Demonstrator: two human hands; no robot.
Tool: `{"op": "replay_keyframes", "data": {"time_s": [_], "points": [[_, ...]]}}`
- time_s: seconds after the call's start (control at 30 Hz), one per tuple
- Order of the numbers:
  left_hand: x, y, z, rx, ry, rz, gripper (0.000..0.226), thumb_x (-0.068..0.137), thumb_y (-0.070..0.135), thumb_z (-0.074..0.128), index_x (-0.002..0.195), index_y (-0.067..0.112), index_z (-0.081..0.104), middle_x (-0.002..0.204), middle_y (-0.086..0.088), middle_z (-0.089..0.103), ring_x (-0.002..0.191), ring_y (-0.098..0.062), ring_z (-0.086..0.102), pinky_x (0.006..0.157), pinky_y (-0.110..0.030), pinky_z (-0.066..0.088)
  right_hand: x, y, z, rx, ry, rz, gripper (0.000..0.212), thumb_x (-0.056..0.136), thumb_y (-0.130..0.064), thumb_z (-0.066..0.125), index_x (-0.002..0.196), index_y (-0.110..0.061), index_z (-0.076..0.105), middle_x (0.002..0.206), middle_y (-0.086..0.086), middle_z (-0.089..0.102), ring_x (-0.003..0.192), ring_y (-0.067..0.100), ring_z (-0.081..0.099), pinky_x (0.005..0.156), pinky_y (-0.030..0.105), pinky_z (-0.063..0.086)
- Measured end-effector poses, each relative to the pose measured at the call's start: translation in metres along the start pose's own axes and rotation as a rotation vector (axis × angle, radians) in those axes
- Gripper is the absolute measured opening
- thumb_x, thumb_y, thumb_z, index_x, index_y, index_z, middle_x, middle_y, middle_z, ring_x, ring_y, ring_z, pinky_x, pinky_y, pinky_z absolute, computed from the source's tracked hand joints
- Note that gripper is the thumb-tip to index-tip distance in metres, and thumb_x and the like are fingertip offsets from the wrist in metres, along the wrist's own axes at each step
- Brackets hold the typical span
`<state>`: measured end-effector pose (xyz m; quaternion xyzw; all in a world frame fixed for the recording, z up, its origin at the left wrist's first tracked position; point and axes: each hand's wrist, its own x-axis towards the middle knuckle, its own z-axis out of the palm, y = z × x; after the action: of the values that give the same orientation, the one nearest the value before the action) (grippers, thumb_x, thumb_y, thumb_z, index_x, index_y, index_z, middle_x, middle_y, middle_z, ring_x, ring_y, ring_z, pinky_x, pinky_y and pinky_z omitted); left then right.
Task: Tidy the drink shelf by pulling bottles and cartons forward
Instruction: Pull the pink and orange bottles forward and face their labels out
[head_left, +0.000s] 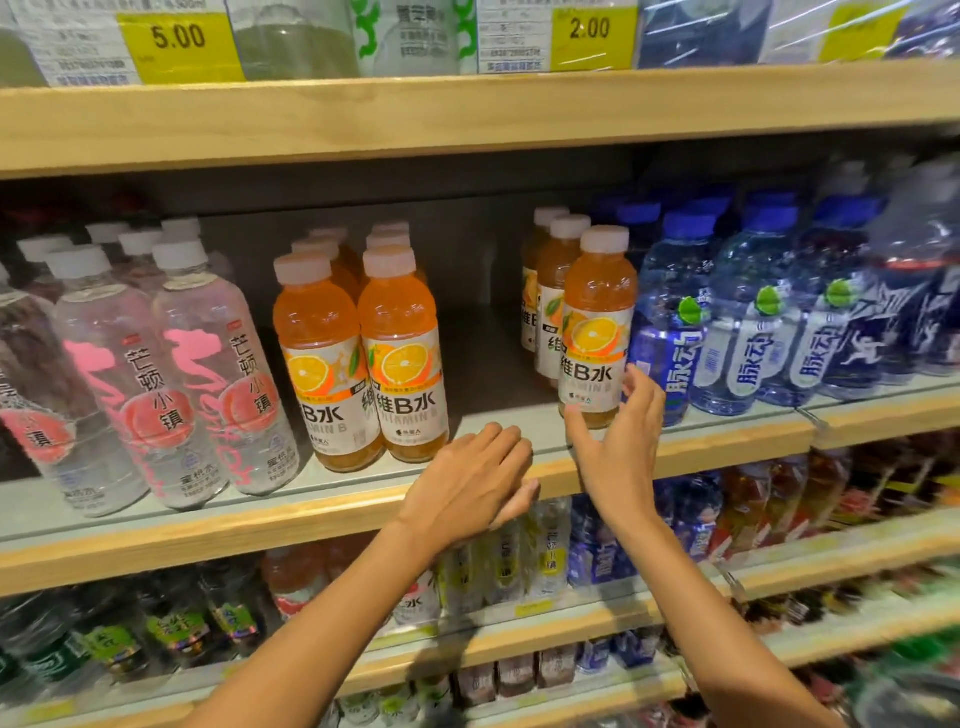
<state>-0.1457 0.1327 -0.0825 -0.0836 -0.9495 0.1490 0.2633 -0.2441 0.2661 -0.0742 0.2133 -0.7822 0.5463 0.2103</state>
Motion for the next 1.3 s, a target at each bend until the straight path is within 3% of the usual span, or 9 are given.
{"op": "replay_keyframes", "data": {"time_s": [0.07,0.3,0.47,0.67,0.8,0.97,1.1,1.2,1.3], "points": [[-0.001,0.0,0.001,-0.006,0.003,0.005,0.04,0.1,0.04,0.03,0.102,0.012,0.058,0.099,-0.006,0.059,0.085,-0.022,0.053,0.068,-0.036,0.048,0.005,-0.001,0.002,0.008,0.023,0.026,0.071,0.08,-0.019,0.075,0.137,0.0,0.036,0.131,0.016,0.038,0.123,0.026,0.041,0.093,0.013,0.027],[-0.001,0.0,-0.001,-0.014,-0.002,-0.018,0.04,0.1,0.041,0.03,0.101,0.012,0.058,0.099,-0.006,0.059,0.085,-0.022,0.054,0.067,-0.036,0.048,0.009,-0.003,0.01,0.028,0.011,0.031,0.062,0.078,-0.016,0.077,0.126,0.001,0.042,0.125,0.016,0.039,0.117,0.024,0.039,0.088,0.01,0.025],[-0.001,0.001,0.0,-0.004,0.011,-0.023,0.038,0.099,0.04,0.037,0.1,0.011,0.062,0.098,-0.006,0.062,0.084,-0.022,0.057,0.066,-0.035,0.05,0.014,-0.007,0.018,0.092,-0.077,0.078,0.059,0.08,-0.022,0.075,0.12,-0.005,0.034,0.12,0.013,0.049,0.107,0.023,0.051,0.079,0.024,0.041],[-0.002,0.001,0.002,-0.016,0.028,-0.025,0.038,0.098,0.04,0.037,0.1,0.011,0.062,0.097,-0.005,0.062,0.083,-0.021,0.057,0.065,-0.035,0.05,0.032,-0.008,0.027,-0.012,-0.12,0.148,0.071,0.072,-0.039,0.08,0.119,-0.005,0.039,0.118,0.014,0.049,0.112,0.028,0.048,0.089,0.045,0.047],[-0.002,0.001,0.001,-0.014,0.023,-0.04,0.037,0.098,0.04,0.037,0.1,0.012,0.061,0.098,-0.005,0.062,0.084,-0.021,0.057,0.065,-0.034,0.05,0.036,-0.01,0.033,0.002,-0.099,0.176,0.072,0.066,-0.038,0.082,0.115,-0.005,0.042,0.113,0.014,0.052,0.107,0.028,0.051,0.08,0.04,0.047],[-0.002,0.002,-0.009,-0.075,-0.035,-0.07,0.041,0.098,0.042,0.033,0.105,0.012,0.061,0.104,-0.004,0.063,0.091,-0.02,0.058,0.069,-0.032,0.05,0.034,-0.009,0.024,0.149,-0.101,0.177,0.063,0.065,-0.031,0.084,0.109,-0.01,0.043,0.095,0.001,0.057,0.089,0.021,0.059,0.061,0.021,0.04],[-0.002,0.002,-0.021,-0.333,0.006,-0.278,0.034,0.099,0.04,0.038,0.11,0.015,0.058,0.107,0.0,0.062,0.095,-0.015,0.059,0.072,-0.028,0.048,0.026,-0.01,0.008,0.229,-0.118,0.165,0.064,0.062,-0.03,0.085,0.112,-0.019,0.046,0.094,-0.006,0.059,0.088,0.013,0.06,0.076,0.032,0.05],[0.007,0.003,-0.039,-0.749,0.156,-0.55,0.026,0.098,0.034,0.046,0.113,0.018,0.059,0.108,0.004,0.064,0.098,-0.008,0.06,0.078,-0.011,0.044,0.014,-0.014,-0.009,0.264,-0.201,0.107,0.062,0.06,-0.026,0.086,0.108,-0.024,0.047,0.087,-0.017,0.058,0.079,-0.004,0.057,0.068,0.018,0.046],[0.028,0.004,-0.069,-1.212,0.292,-0.659,0.035,0.094,0.04,0.048,0.117,0.016,0.058,0.114,-0.002,0.065,0.106,-0.014,0.061,0.093,-0.028,0.049,-0.003,-0.026,-0.019,0.332,-0.311,0.066,0.066,0.054,-0.028,0.085,0.11,-0.021,0.052,0.09,-0.01,0.065,0.08,0.0,0.063,0.067,0.015,0.05]]}}
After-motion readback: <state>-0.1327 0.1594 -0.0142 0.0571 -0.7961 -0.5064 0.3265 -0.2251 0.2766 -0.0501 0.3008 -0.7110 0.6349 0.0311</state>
